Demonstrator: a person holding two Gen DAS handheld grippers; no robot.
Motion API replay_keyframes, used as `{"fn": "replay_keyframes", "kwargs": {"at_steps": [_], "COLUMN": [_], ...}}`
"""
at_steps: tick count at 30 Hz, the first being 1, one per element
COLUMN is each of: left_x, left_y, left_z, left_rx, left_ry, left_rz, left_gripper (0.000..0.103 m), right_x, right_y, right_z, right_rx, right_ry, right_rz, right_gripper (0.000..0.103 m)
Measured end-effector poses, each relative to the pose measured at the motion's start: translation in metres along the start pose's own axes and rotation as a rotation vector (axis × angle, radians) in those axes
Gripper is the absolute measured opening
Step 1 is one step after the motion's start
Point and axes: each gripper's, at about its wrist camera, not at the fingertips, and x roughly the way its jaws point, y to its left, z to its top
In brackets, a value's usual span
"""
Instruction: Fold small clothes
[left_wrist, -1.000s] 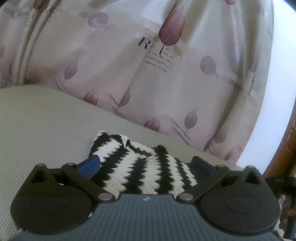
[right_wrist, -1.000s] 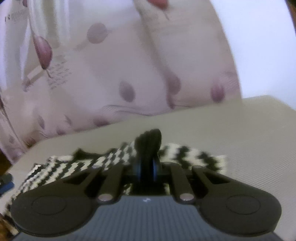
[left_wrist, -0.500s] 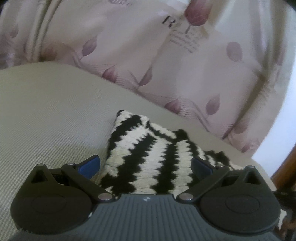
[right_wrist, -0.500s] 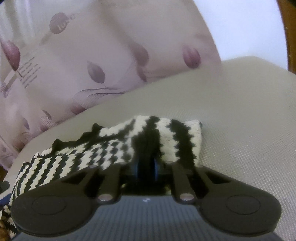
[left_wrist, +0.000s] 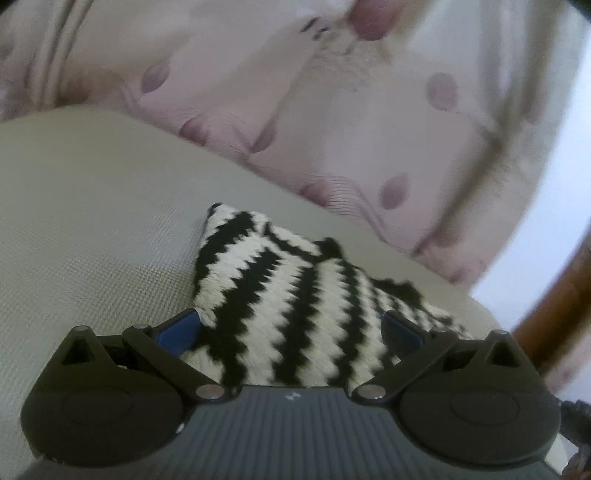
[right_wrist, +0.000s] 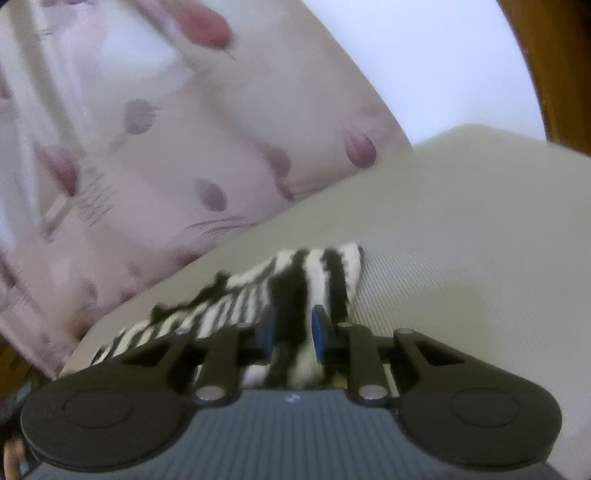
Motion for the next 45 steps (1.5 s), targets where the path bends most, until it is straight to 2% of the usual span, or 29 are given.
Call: {"fn": "replay_keyframes", "kwargs": {"at_steps": [3, 5, 10, 15, 18, 22, 28, 32, 34, 36, 38, 39, 41, 45], "left_x": [-0.028, -0.051, -0.094, -0.117, -0.122, -0.123, -0.126, -0.116, -0.104, -0.084, -0.058, -0.048, -0.029, 0.004], "left_y": [-0.005, -0.003, 0.016, 0.036, 0.044, 0.056, 0.054, 0.045, 0.034, 0.019, 0.0, -0.008, -0.021, -0.031], "left_z": [-0.006, -0.015, -0.035, -0.046, -0.051, -0.056, -0.06, -0.047, -0.034, -0.025, -0.021, -0.022, -0.024, -0.027], "left_rx": [0.064, 0.086, 0.09, 0.044, 0.041, 0.029, 0.085, 0.106, 0.147, 0.234, 0.385, 0.442, 0.549, 0.645], "left_ry": [0.054, 0.054, 0.04, 0.005, 0.023, 0.083, 0.082, 0.046, 0.026, 0.043, 0.081, 0.096, 0.121, 0.137], "left_rz": [-0.017, -0.018, 0.02, 0.08, 0.095, 0.054, 0.044, 0.049, 0.069, 0.112, 0.193, 0.221, 0.241, 0.299], "left_gripper": [0.103, 0.103, 0.103, 0.103, 0.103, 0.103, 0.103, 0.102, 0.098, 0.09, 0.073, 0.073, 0.076, 0.077], "right_x": [-0.055, -0.085, -0.125, -0.129, -0.124, -0.123, -0.137, -0.144, -0.146, -0.147, -0.147, -0.147, -0.147, -0.144], "right_y": [-0.002, -0.007, -0.016, -0.001, 0.015, 0.021, 0.0, -0.006, -0.006, -0.005, -0.004, -0.004, -0.003, -0.007], "right_z": [-0.025, -0.043, -0.074, -0.072, -0.074, -0.086, -0.101, -0.11, -0.11, -0.108, -0.106, -0.106, -0.106, -0.107], "right_rx": [-0.074, -0.085, -0.07, -0.079, -0.101, -0.139, -0.078, -0.058, -0.059, -0.054, -0.046, -0.044, -0.048, -0.034], "right_ry": [0.012, 0.011, -0.003, -0.031, -0.033, -0.012, -0.01, -0.001, 0.0, -0.006, -0.018, -0.023, -0.026, -0.016], "right_rz": [0.006, -0.009, -0.059, -0.028, -0.005, -0.017, -0.058, -0.073, -0.078, -0.076, -0.07, -0.067, -0.063, -0.059], "right_gripper": [0.029, 0.035, 0.036, 0.036, 0.038, 0.045, 0.046, 0.046, 0.047, 0.048, 0.054, 0.057, 0.057, 0.057]}}
